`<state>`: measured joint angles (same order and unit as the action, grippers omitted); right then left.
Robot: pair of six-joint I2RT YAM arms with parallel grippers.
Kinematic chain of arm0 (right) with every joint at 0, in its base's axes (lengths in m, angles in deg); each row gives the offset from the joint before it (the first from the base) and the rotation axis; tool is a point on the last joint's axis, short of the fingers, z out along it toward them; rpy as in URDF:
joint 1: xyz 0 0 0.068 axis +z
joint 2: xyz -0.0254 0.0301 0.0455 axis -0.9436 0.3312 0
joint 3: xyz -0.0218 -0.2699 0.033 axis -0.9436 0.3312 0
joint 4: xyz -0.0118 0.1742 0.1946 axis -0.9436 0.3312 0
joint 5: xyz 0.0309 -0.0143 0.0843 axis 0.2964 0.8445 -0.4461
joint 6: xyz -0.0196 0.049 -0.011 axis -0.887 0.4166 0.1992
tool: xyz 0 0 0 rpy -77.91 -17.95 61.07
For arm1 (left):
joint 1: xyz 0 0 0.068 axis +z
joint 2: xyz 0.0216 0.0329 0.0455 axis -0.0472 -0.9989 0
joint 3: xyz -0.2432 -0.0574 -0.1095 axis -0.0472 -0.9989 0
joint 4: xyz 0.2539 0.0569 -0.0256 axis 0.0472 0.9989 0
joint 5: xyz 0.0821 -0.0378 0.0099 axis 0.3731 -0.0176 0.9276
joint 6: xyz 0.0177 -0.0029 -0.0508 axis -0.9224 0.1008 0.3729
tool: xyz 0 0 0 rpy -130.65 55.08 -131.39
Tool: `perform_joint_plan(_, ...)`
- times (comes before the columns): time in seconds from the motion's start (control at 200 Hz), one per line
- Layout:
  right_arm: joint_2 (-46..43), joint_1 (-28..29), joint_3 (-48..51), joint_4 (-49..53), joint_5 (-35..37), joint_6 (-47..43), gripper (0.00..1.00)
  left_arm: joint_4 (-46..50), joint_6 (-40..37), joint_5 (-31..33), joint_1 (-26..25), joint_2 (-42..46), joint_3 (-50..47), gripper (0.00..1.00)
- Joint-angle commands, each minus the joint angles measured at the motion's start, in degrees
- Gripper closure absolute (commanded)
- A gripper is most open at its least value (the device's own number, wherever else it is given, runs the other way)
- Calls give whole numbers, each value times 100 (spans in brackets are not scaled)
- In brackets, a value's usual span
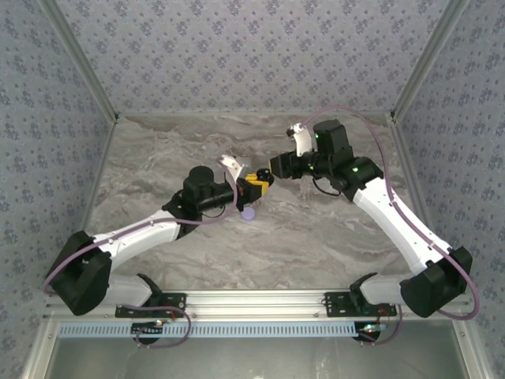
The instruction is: Insert the wireless bluetooth earbuds into the charging case
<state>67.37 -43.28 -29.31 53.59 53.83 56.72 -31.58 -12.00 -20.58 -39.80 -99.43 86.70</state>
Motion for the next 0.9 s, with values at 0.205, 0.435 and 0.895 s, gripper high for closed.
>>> perform_joint_plan(0.205, 134, -698, 439, -274, -1067, 187, 59, 94, -614, -738, 3, 408, 67, 88)
perform_joint_plan(0.435, 231, -882, 824, -552, -1970, 175, 71, -313, -559, -1178, 12, 384, -1, 87)
perform_joint_plan(0.895, 280, -892, 888, -820, -2830, 212, 77, -822, -235, -1359, 36, 181, 24, 88)
